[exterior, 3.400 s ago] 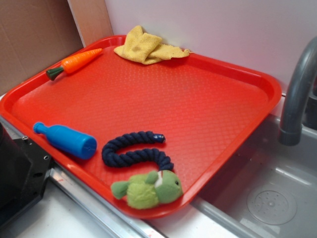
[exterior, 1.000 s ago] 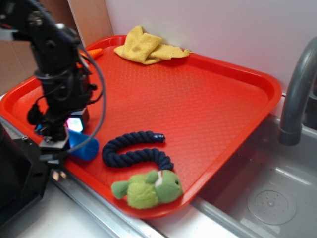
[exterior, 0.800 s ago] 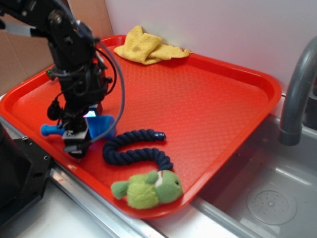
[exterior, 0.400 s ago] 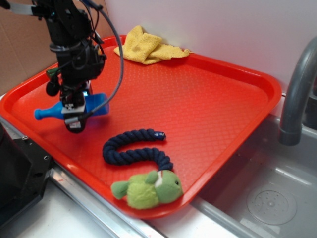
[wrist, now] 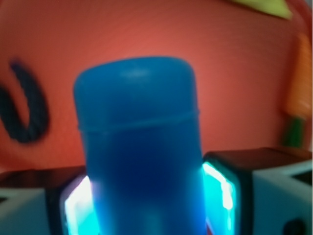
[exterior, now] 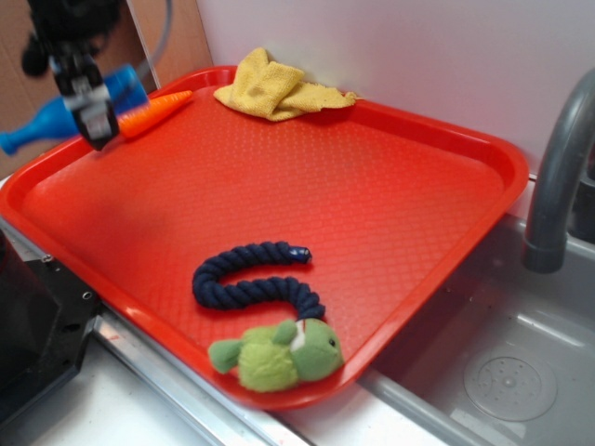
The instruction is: Grab the blue bottle.
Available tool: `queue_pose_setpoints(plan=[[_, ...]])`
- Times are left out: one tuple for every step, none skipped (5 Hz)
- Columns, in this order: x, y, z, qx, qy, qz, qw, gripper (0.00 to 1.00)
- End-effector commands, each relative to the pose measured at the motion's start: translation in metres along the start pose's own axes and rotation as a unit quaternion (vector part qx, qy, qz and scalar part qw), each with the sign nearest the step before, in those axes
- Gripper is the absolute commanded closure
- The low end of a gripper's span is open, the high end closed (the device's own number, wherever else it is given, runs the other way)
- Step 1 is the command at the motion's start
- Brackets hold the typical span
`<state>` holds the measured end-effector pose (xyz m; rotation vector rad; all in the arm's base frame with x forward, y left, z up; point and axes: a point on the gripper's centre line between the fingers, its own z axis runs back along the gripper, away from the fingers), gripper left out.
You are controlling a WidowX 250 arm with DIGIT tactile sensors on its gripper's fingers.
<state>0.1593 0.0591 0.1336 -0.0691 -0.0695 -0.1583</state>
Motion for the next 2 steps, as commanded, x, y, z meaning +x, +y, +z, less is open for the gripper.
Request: queue_pose_setpoints(plan=[[0.019, 0.014, 0.056, 0.033, 0.004, 0.125, 0.992, 1.00], [0.024, 0.013, 0.067, 0.057, -0.012, 0.114, 0.992, 1.00]])
